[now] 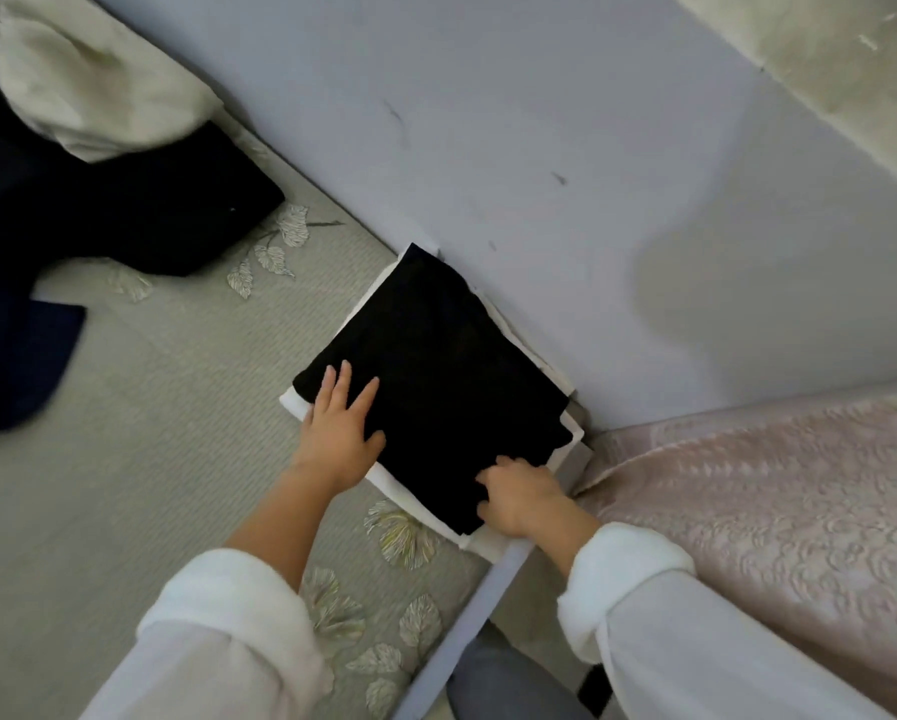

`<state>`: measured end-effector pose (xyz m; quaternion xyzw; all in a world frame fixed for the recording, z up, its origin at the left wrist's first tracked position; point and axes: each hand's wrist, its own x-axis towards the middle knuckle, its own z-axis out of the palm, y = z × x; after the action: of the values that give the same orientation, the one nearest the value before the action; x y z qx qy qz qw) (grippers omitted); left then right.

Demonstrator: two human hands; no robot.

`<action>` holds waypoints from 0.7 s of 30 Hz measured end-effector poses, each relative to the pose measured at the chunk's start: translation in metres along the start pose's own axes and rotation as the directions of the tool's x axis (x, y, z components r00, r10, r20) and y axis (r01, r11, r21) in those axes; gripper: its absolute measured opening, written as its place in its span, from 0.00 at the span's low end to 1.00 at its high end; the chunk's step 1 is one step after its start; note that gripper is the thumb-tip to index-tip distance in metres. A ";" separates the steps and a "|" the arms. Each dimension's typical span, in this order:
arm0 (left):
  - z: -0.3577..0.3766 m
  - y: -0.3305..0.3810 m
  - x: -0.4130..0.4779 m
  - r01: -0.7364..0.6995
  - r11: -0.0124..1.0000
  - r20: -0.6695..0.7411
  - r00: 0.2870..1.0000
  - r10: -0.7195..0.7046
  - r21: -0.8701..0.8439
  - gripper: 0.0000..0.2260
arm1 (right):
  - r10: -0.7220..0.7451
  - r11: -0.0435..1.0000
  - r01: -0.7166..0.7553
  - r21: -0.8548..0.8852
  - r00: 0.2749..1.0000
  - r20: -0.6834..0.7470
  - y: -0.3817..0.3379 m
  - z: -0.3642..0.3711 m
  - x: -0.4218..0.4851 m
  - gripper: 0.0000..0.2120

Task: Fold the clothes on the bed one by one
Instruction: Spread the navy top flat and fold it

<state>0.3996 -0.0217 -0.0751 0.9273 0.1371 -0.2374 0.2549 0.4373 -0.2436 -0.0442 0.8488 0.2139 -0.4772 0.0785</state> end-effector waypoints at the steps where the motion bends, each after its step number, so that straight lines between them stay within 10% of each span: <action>1: -0.005 -0.004 -0.006 -0.021 0.999 -0.081 0.997 0.018 -0.044 0.30 | -0.013 1.000 0.013 -0.002 0.995 -0.095 -0.009 -0.010 0.002 0.18; 7: 0.001 -0.063 -0.067 0.227 0.888 -0.206 0.922 -0.328 -0.399 0.27 | -0.184 0.978 0.206 0.030 0.922 -0.340 -0.085 -0.051 0.016 0.17; 21: 0.022 -0.307 -0.145 0.590 0.649 -0.311 0.577 -0.755 -0.480 0.26 | -0.591 0.785 0.523 -0.332 0.793 -0.150 -0.335 -0.065 0.106 0.18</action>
<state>0.1532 0.2032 -0.1428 0.7741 0.5800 -0.0502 0.2487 0.3886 0.1090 -0.0751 0.7796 0.5283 -0.3356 0.0225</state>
